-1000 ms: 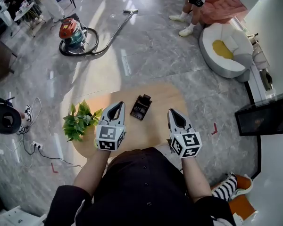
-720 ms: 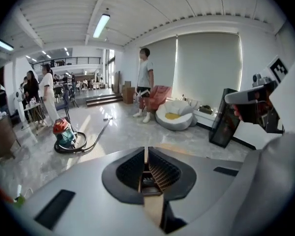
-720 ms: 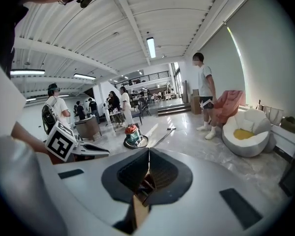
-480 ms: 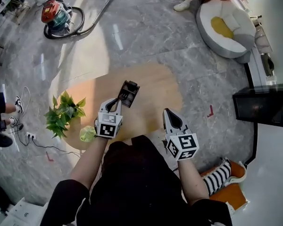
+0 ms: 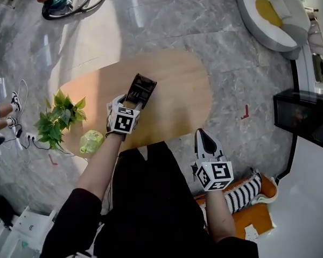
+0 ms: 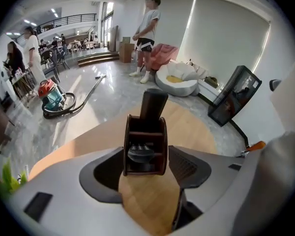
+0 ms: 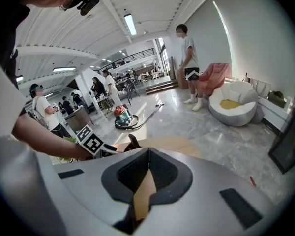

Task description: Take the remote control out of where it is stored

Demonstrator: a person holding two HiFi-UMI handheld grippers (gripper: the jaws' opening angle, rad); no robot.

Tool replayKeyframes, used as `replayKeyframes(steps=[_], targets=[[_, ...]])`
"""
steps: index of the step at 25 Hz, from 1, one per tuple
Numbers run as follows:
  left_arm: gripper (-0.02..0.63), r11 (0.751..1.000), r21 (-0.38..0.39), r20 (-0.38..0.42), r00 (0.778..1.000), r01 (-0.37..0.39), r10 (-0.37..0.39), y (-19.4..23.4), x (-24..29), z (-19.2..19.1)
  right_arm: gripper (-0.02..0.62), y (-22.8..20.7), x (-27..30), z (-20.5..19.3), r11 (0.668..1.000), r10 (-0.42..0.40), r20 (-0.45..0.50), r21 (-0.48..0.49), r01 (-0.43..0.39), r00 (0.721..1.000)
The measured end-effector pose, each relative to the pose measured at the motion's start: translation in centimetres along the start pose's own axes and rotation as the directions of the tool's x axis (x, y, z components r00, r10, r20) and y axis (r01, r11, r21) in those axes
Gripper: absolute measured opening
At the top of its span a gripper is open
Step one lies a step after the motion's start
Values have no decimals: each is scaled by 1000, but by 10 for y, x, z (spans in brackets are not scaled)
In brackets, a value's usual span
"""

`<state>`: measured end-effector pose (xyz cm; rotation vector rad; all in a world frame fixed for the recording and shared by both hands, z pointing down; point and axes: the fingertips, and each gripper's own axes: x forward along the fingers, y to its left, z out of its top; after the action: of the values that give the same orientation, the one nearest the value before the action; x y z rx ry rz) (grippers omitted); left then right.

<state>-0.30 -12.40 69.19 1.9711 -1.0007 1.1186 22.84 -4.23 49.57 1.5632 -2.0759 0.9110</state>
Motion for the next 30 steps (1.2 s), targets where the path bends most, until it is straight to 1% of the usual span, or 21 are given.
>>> replayKeyframes(steps=[3, 6, 11, 14, 17, 24, 30], targets=[[270, 999, 31, -41, 999, -26, 27, 9, 24, -9, 8, -13, 2, -17, 1000, -17, -26, 21, 18, 1000], [270, 999, 30, -80, 996, -29, 31, 13, 40, -16, 8, -18, 2, -29, 999, -21, -50, 32, 22, 999], [270, 997, 42, -97, 993, -67, 71, 12, 55, -16, 8, -21, -2, -38, 1000, -19, -72, 12, 20, 997], [270, 996, 39, -122, 989, -79, 83, 8, 63, -13, 8, -27, -6, -41, 999, -27, -75, 20, 29, 997], [267, 994, 59, -137, 986, -90, 97, 6, 72, -13, 8, -31, -8, -46, 999, -35, -79, 24, 37, 996], [230, 992, 28, -110, 986, -119, 121, 11, 70, -11, 8, -28, -10, -50, 1000, -23, -89, -2, 23, 996], [227, 995, 9, -33, 994, -101, 102, 11, 34, -7, 8, -7, 0, -37, 999, 24, -65, -34, -27, 998]])
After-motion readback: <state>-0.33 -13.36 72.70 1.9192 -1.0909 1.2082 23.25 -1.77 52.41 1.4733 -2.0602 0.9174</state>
